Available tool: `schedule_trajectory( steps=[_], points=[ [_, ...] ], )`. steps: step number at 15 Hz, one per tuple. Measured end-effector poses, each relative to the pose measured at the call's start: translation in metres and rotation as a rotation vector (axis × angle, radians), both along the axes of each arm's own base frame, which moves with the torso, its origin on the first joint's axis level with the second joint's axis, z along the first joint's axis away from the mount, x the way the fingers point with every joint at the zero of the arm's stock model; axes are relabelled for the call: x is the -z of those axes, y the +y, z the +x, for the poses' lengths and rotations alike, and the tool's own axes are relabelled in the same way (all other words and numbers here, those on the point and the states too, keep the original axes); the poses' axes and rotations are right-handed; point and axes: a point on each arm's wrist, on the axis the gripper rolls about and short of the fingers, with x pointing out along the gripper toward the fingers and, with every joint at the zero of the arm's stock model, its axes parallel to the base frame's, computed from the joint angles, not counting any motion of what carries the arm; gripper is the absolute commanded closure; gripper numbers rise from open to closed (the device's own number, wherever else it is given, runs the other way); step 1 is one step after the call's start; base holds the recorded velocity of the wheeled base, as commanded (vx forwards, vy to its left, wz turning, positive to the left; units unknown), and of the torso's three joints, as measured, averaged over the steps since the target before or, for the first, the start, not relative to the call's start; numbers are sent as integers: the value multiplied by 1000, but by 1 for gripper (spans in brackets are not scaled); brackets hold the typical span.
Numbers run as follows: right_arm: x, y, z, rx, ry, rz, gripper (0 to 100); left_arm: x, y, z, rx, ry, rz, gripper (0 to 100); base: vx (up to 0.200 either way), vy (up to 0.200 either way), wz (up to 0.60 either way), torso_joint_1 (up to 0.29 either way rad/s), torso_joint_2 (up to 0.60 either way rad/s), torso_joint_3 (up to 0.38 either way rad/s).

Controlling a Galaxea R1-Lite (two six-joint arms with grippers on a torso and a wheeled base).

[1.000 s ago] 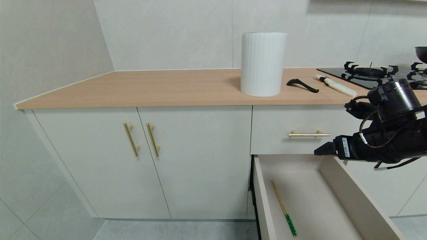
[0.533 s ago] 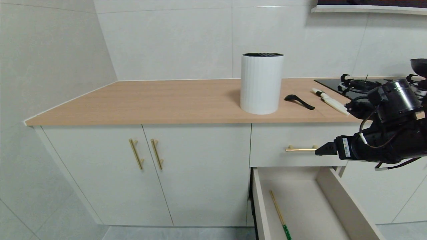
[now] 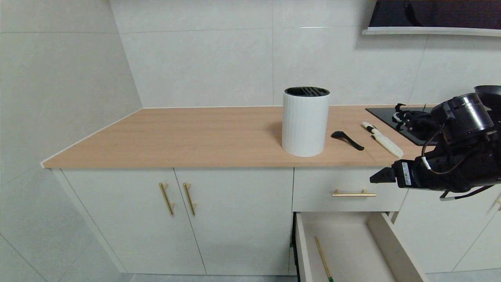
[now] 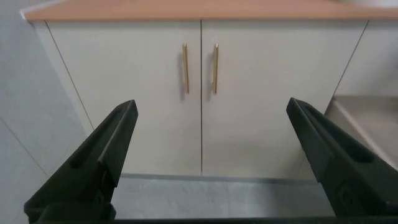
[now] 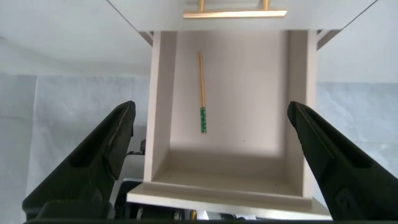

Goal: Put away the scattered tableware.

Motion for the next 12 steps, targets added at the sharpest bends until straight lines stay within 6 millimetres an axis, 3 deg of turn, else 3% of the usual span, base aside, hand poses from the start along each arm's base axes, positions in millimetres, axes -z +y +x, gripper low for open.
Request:
schedule_trajectory(
  steps=[4,8,10,12],
  points=[
    [1,0,0,0,3,-1,0,0,0,0,0,0,0,0,0,0,0,220,-492,-279],
    [-1,1,2,0,-33,9,0,0,0,0,0,0,0,0,0,0,0,66,-137,-85],
    [-1,0,10,-13,-75,-4,0,0,0,0,0,0,0,0,0,0,0,0,0,0],
    [-1,-1,31,-22,-164,-19,0,0,0,0,0,0,0,0,0,0,0,0,0,0]
  ],
)
